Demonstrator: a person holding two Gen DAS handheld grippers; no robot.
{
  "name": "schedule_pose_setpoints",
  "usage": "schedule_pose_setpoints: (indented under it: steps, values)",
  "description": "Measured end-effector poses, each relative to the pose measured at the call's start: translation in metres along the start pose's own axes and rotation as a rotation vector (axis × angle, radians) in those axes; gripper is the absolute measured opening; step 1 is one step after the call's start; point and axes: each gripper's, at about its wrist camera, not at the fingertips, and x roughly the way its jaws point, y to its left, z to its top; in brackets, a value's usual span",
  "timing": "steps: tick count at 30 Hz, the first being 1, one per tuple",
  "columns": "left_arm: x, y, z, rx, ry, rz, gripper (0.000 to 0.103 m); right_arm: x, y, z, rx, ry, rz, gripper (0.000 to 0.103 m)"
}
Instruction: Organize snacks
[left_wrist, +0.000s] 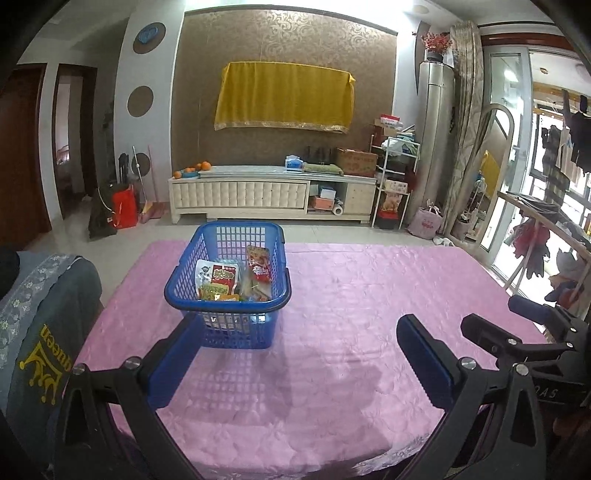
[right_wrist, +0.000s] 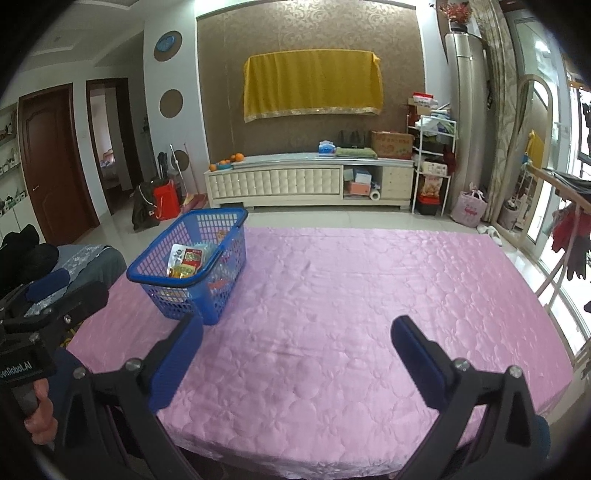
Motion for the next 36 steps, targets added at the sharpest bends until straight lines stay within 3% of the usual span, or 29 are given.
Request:
schedule_pose_setpoints:
  steps: [36]
  values:
    - [-0.017,-0.012,-0.002,0.042,-0.020,-0.018,0.103,-0.025,-0.003,-0.006,0.014,-0.037,-0.001,0.103]
